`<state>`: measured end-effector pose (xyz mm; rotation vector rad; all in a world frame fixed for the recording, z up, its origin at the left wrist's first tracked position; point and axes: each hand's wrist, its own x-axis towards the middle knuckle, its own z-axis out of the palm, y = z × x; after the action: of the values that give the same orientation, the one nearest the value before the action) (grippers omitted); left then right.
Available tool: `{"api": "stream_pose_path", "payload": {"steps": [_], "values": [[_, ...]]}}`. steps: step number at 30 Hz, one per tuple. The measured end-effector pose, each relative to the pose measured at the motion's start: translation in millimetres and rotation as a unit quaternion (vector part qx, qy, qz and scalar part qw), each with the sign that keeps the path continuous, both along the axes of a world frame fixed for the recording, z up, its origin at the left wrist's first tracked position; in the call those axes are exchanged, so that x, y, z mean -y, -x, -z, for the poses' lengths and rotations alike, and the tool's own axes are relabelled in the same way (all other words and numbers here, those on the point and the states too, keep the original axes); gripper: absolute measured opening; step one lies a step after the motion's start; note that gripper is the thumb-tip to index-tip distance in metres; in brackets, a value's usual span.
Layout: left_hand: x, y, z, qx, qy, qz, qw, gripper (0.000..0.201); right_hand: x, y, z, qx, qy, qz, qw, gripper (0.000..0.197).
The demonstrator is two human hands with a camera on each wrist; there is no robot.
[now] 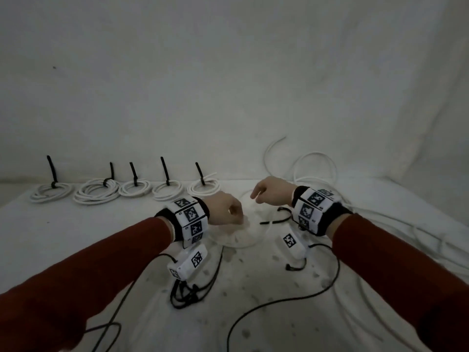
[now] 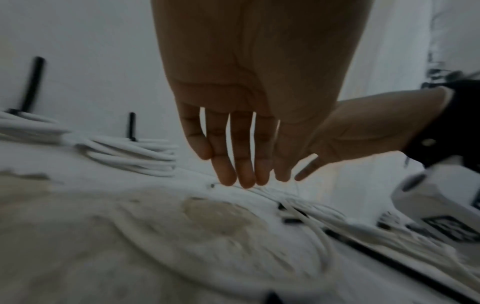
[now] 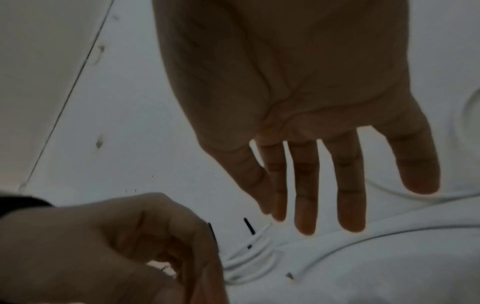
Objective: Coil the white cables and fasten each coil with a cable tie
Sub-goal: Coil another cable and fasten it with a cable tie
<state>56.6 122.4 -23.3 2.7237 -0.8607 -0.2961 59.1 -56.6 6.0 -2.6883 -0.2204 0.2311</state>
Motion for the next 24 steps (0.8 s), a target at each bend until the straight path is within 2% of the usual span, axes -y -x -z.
{"api": "stream_pose_path", "payload": {"steps": [3, 6, 10, 13, 17, 21, 24], "values": [[24.3, 17.8, 9.1, -0.002, -0.077, 0.027, 0.997, 0.029, 19.4, 25.3, 5.0, -0.033, 0.091, -0.031, 0.995, 0.028], [38.2, 22.5, 13.2, 0.007, -0.117, 0.038, 0.992, 0.027, 29.3, 43.2, 10.8, -0.048, 0.128, -0.068, 0.988, 0.038], [46.0, 27.3, -1.1, 0.063, -0.153, 0.023, 0.986, 0.023, 33.8, 49.7, 20.1, 0.015, 0.145, -0.076, 0.986, 0.050], [37.5, 28.5, -30.5, 0.105, -0.066, -0.001, 0.992, 0.018, 33.9, 41.0, 19.9, 0.073, 0.135, -0.034, 0.988, 0.051], [12.6, 34.6, -79.4, 0.132, 0.112, -0.032, 0.984, 0.017, 33.1, 26.3, 5.3, 0.140, 0.049, 0.047, 0.988, 0.023], [-20.4, 42.4, -126.5, 0.192, 0.284, -0.082, 0.936, 0.017, 40.0, 21.3, -8.8, 0.174, -0.021, 0.100, 0.979, 0.021], [-55.8, 36.6, -147.0, 0.204, 0.363, -0.138, 0.899, 0.018, 57.1, 23.4, -17.7, 0.202, 0.012, 0.164, 0.966, 0.019]]}}
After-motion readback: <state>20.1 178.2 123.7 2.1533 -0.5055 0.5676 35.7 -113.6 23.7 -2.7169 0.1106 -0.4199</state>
